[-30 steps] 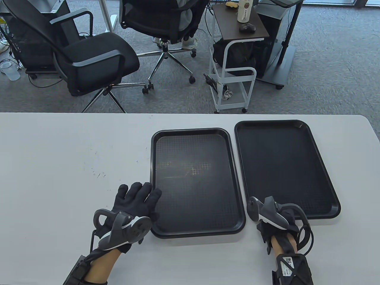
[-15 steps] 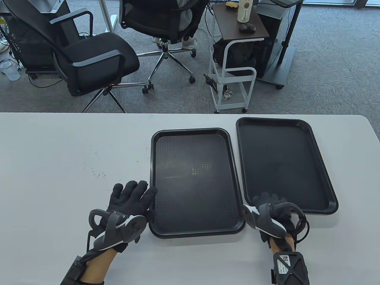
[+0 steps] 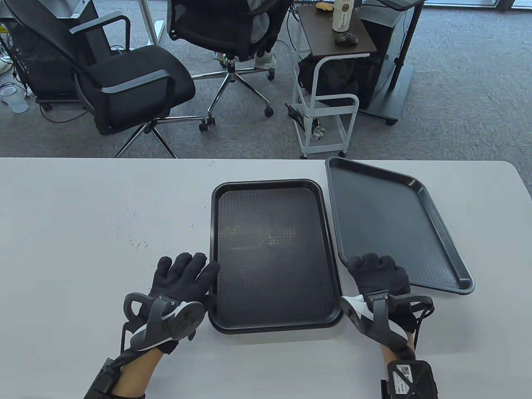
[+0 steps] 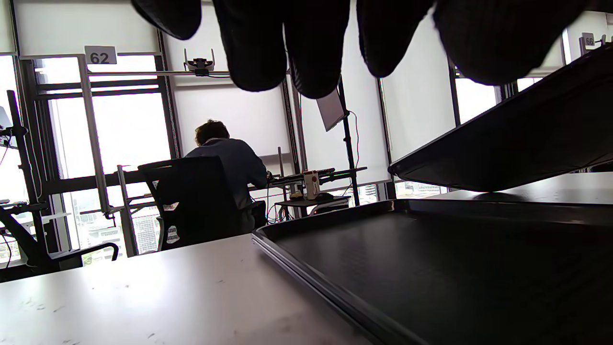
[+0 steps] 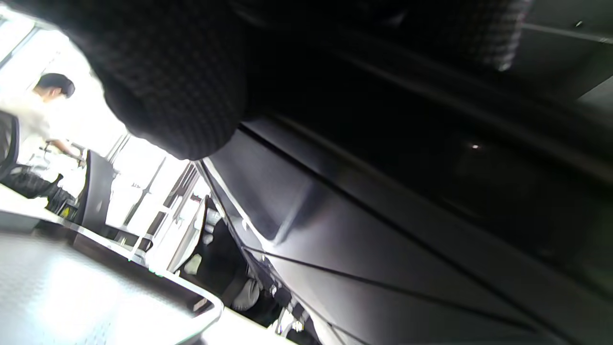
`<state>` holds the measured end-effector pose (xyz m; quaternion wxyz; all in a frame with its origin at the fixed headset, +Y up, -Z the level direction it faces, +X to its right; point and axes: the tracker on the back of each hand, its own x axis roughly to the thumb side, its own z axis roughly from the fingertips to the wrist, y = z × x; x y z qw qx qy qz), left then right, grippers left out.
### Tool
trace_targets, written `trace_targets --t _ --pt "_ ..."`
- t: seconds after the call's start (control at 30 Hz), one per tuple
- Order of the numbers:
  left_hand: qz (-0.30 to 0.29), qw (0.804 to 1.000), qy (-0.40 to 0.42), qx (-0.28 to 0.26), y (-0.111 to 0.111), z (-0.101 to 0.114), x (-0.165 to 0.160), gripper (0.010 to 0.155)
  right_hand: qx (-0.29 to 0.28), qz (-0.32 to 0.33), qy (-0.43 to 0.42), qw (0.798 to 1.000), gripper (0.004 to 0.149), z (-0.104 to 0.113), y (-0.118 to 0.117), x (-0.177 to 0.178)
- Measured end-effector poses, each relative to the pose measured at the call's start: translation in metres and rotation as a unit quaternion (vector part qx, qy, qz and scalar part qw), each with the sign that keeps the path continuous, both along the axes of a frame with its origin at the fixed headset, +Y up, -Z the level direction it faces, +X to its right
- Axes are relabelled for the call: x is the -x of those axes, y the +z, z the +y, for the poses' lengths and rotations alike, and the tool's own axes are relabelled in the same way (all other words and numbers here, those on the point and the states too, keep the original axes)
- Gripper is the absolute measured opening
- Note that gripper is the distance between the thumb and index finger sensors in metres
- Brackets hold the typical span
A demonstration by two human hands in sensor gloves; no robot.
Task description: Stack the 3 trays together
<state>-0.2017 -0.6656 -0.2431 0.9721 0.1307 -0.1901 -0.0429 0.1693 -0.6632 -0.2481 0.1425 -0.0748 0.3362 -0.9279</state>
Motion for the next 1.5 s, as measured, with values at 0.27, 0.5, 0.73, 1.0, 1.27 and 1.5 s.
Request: trace_targets --t 0.27,0.5,0.73,1.0,1.27,1.5 --pt "-0.002 1.000 0.002 -0.002 0.001 0.000 0.000 0.072 -0.045 0.057 0.011 0.997 0.051 0.018 0.019 0.033" --pt "0.002 1.000 0.004 0.000 0.000 0.001 0.003 0.072 -0.068 0.119 0.051 0.989 0.053 0.025 0.037 0.086" --pt "-0.002 1.000 -0.002 0.011 0.000 0.001 0.003 0.070 -0.064 0.162 0.092 0.980 0.054 0.016 0.049 0.132" --pt "0.002 1.000 -0.006 0.020 -0.001 0.001 0.003 0.070 -0.037 0.177 0.142 0.973 0.054 0.002 0.050 0.154" --pt "0.005 1.000 -0.008 0.022 -0.002 0.002 0.003 0.070 -0.012 0.206 0.179 0.962 0.055 -0.009 0.060 0.179" --pt "0.008 0.999 -0.004 0.034 -0.004 0.001 0.005 0.070 -0.004 0.230 0.177 0.957 0.055 -0.015 0.061 0.197"
